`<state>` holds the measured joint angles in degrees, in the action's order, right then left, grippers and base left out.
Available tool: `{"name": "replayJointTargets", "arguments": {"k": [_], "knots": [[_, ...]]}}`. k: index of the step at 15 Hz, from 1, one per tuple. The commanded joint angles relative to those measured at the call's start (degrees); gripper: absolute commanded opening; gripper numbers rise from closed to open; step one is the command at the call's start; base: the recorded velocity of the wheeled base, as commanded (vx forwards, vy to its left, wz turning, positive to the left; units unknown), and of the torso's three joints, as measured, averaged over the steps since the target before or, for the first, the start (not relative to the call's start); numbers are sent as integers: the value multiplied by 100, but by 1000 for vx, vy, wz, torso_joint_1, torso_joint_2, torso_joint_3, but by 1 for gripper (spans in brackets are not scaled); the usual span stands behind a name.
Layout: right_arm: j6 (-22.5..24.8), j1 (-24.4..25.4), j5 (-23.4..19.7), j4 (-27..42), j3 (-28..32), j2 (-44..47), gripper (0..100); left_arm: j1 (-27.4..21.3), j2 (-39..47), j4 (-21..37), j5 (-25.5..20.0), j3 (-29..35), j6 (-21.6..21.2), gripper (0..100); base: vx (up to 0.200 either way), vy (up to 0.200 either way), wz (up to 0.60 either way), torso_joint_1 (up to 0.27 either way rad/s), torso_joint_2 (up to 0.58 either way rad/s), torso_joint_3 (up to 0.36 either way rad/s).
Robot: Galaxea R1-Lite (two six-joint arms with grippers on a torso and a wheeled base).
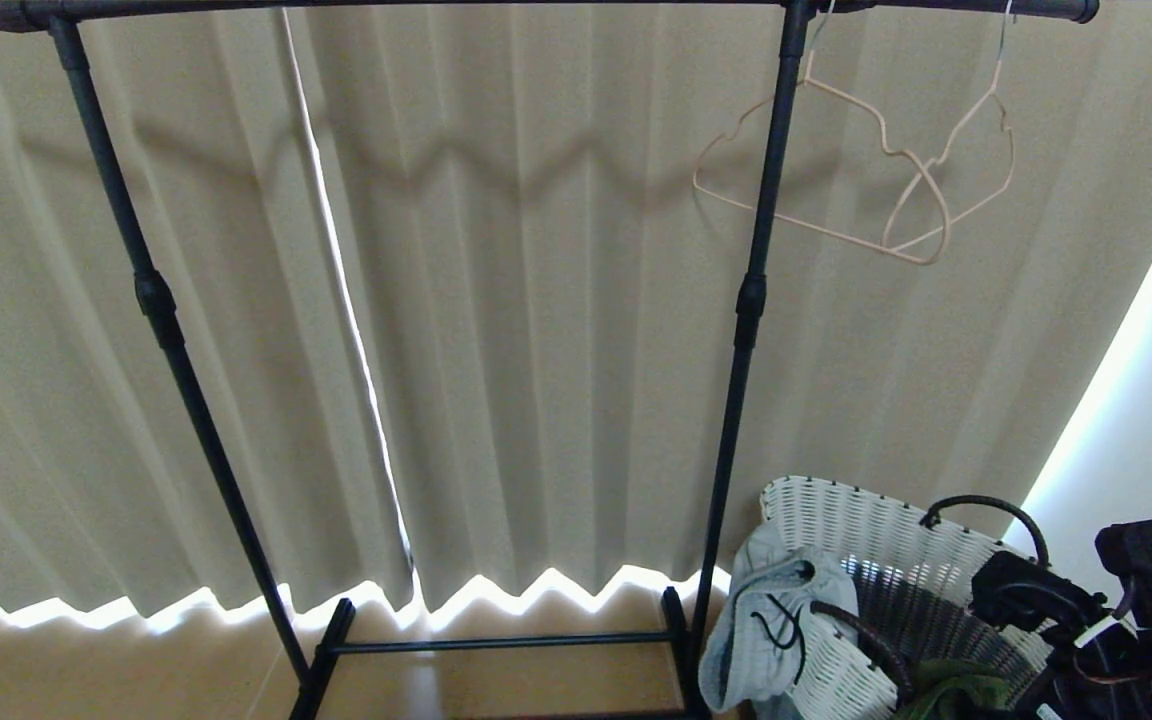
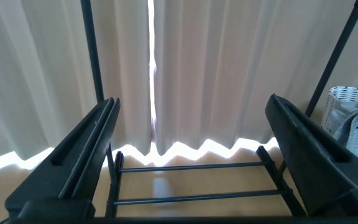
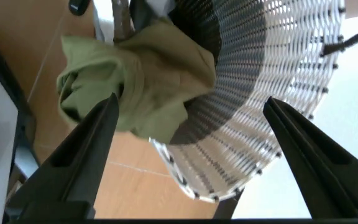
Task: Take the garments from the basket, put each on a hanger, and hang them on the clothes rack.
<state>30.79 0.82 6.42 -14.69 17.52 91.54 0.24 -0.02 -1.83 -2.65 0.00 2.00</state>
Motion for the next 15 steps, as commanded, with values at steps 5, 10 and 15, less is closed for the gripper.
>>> {"name": "replayJointTargets", "arguments": {"k": [5,10,15], "knots": [[6,-82,8,-570,15,813,100,2,2,-2,1,0,2,100,0,0,0,0,0,0],[6,-3,-27,-596,147,997,100,2,2,-2,1,0,2,100,0,0,0,0,0,0],[6,-20,-36,-605,243,1226,100,2,2,-2,-8,0,2,100,0,0,0,0,0,0]]}}
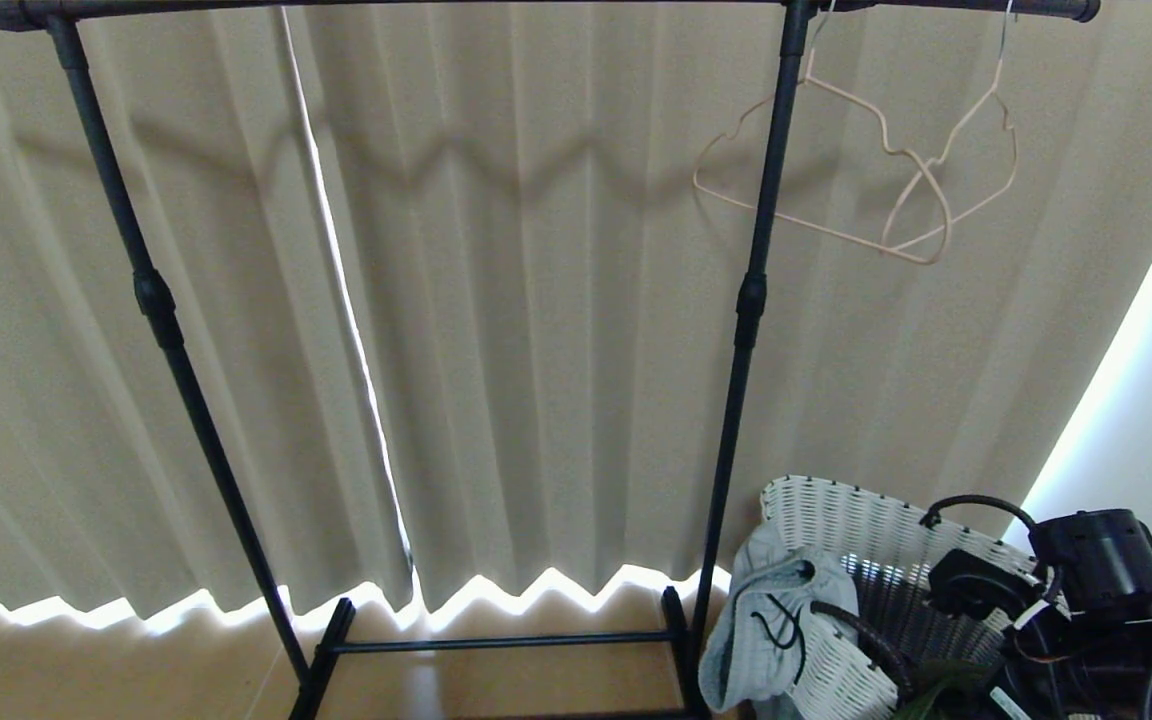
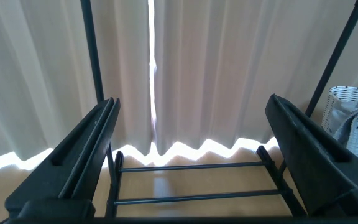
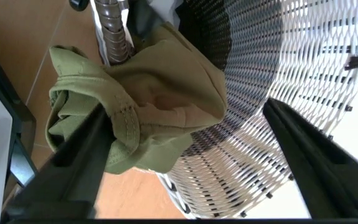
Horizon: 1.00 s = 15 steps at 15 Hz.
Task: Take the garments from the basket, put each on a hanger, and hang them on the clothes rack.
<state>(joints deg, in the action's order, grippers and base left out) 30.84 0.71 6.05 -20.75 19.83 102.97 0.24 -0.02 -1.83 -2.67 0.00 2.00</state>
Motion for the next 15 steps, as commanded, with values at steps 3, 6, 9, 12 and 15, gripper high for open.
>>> {"name": "replayJointTargets", "arguments": {"k": [3,6,9,12,15], "knots": [[1,0,2,1,3,56,0,2,2,-2,3,0,2,100,0,0,0,0,0,0],[-17,8,-7,-8,-103,-269,0,2,2,-2,3,0,2,100,0,0,0,0,0,0],[-70,-27,-306,1,-305,-1420,0,2,2,-2,-5,0,2,100,0,0,0,0,0,0],[-465,-53,-684,18,-454,-2739,0,2,2,-2,3,0,2,100,0,0,0,0,0,0],[-905,-62,-1194,9,-612,-3767,0,2,2,-2,3,0,2,100,0,0,0,0,0,0]]}}
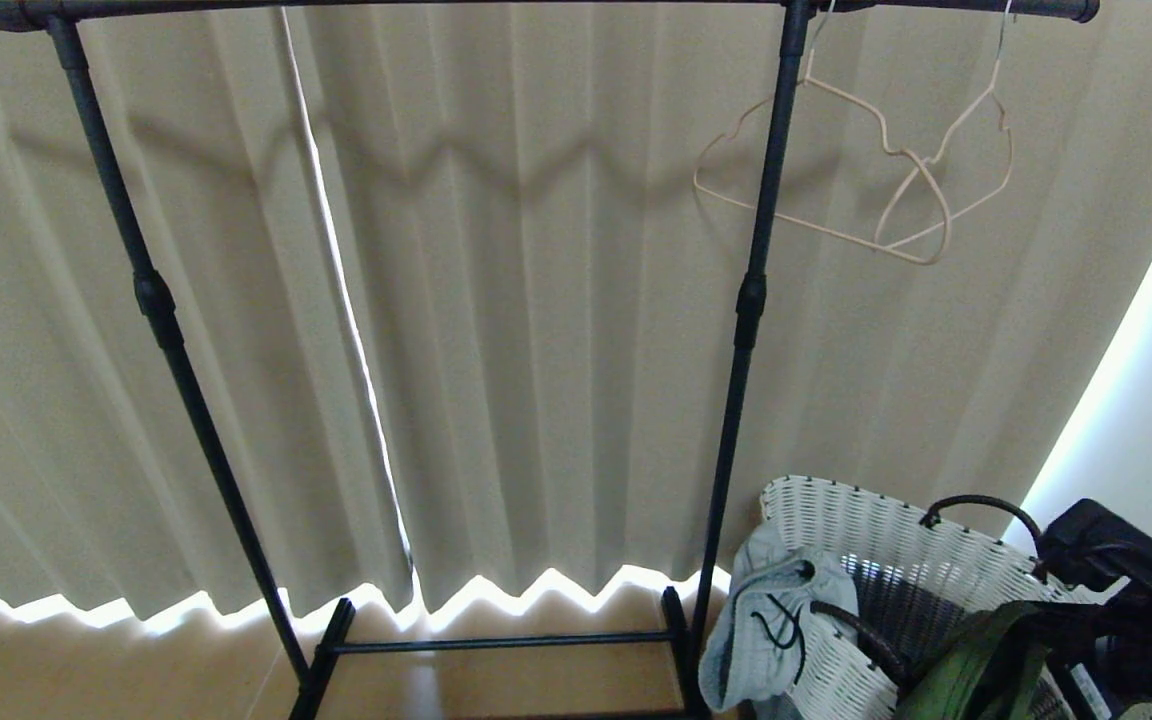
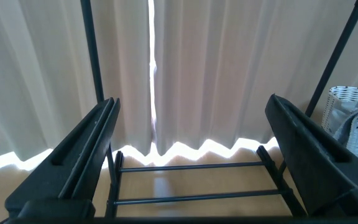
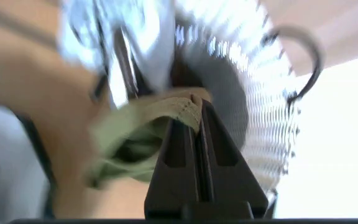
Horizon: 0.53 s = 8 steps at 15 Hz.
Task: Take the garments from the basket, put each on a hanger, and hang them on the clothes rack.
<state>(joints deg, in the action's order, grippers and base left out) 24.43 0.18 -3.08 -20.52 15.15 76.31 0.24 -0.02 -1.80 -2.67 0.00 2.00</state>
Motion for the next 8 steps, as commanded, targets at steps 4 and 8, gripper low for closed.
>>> {"name": "replayJointTargets", "arguments": {"k": [4,8], "knots": [[-712,-1,-623,-5,-135,-2121,0,2,2,-4,3,0,2,100,0,0,0,0,0,0],[-791,-1,-623,65,-153,-2815,0,2,2,-4,3,0,2,100,0,0,0,0,0,0]]}}
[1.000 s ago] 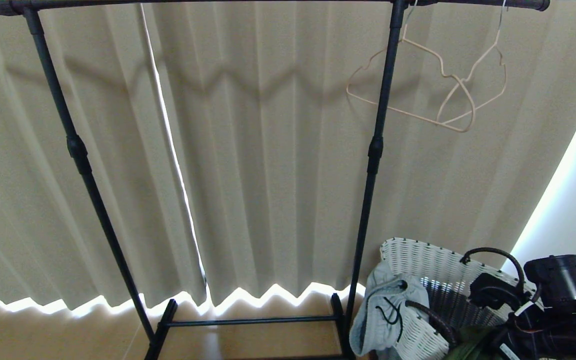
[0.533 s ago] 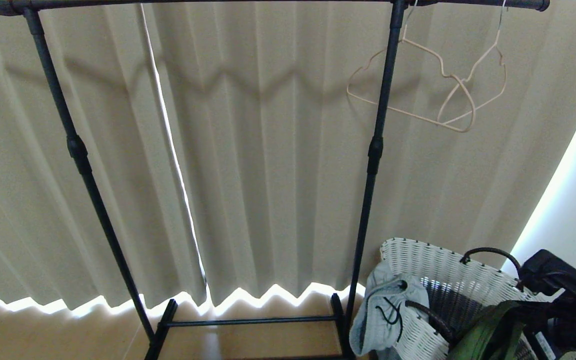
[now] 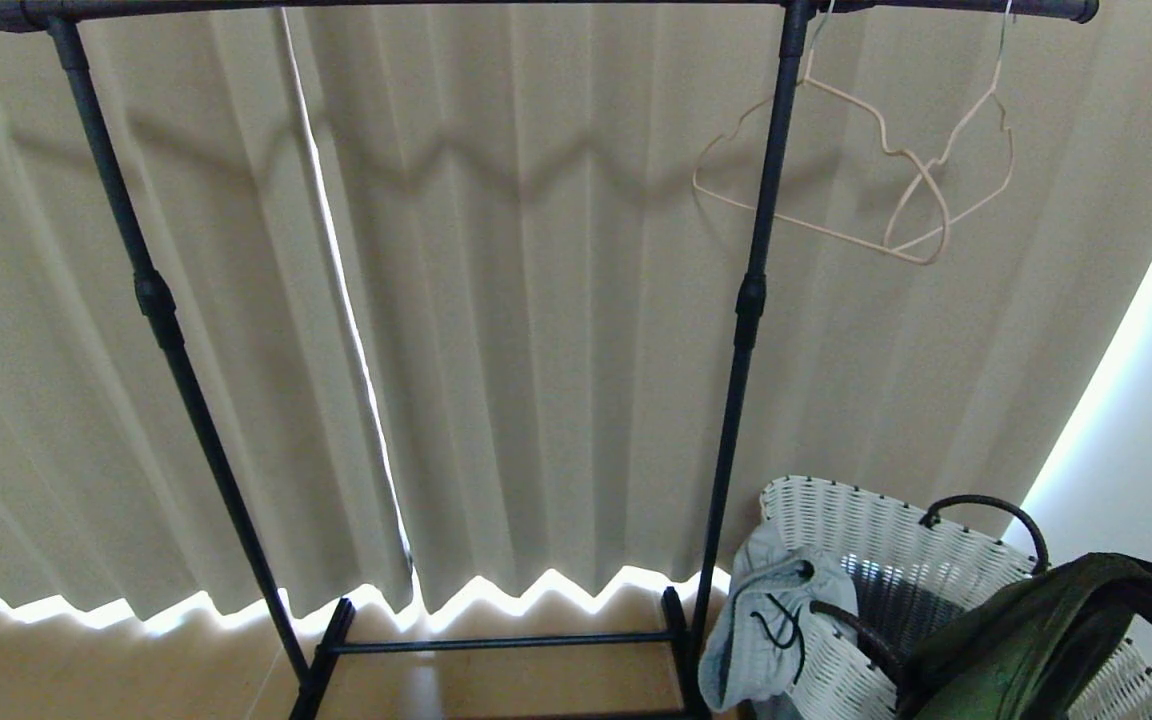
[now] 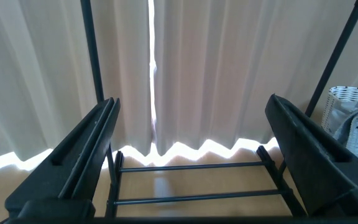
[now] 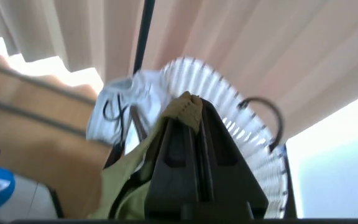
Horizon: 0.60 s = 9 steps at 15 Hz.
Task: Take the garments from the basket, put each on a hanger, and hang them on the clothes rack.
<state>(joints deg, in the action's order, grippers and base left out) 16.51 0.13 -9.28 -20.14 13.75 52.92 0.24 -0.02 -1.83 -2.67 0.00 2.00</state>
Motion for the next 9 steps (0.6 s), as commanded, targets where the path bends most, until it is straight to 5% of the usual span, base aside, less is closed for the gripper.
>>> {"name": "replayJointTargets", "arguments": {"k": [1,9], "knots": [[2,4,5,54,-66,-581,0,2,2,-2,-5,0,2,100,0,0,0,0,0,0],[28,-5,66,906,-101,-1328,0,2,2,-2,-14,0,-15,100,-25,0,0,0,0,0]]}}
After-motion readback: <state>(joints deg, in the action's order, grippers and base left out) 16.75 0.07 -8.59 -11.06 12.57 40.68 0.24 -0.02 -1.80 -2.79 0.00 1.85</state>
